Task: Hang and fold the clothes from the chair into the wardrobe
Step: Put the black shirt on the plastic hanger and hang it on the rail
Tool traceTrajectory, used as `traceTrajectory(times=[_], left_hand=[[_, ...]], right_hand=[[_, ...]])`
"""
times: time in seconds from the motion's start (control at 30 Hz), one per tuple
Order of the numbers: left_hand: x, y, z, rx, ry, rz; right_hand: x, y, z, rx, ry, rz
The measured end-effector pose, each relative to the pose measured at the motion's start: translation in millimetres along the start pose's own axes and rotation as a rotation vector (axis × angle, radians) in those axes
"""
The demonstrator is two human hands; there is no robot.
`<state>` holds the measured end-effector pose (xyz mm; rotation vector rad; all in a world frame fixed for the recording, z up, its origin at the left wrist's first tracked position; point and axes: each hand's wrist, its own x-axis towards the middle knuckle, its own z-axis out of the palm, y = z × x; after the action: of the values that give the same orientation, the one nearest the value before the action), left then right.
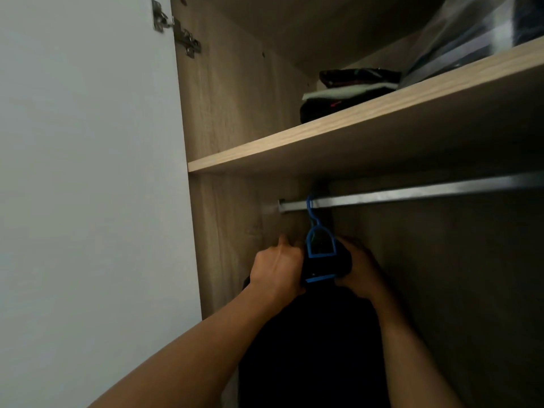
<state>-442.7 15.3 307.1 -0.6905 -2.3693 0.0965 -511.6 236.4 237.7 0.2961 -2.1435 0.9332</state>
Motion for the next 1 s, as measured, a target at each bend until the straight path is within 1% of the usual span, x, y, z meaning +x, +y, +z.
traceTrajectory(times=[0.07,0.23,0.37,0.43,0.5,0.57,0.7,0.8,0.9,1.0], left_hand=[[-2,-4,11,0.008,0.002,-0.005],[0,-13,27,-0.008,0.082,-0.024],[4,-24,34,-0.109,0.017,-0.042],[4,-28,38,-0.141,-0.014,-0.060],[5,-32,40,-0.170,-0.042,-0.072],[8,-37,43,-0.228,-0.084,-0.078],[9,-43,44,-0.435,-0.146,-0.079],[2,-44,38,-0.567,-0.117,-0.116],[-7,-42,32,-0.631,-0.094,-0.132],[-19,-42,24,-0.622,-0.101,-0.138]], right_hand=[[0,-6,9,0.017,-0.012,-0.015],[5,-28,27,0.061,0.018,-0.002],[25,3,48,0.015,-0.040,0.012],[35,15,58,-0.023,-0.064,-0.031],[34,-4,57,-0.022,-0.061,-0.045],[39,-4,63,-0.033,-0.054,-0.052],[34,-12,61,-0.065,-0.054,0.008],[24,-18,55,-0.141,-0.090,0.058],[15,-22,51,-0.140,-0.069,0.089],[12,-25,47,-0.090,-0.044,0.116]])
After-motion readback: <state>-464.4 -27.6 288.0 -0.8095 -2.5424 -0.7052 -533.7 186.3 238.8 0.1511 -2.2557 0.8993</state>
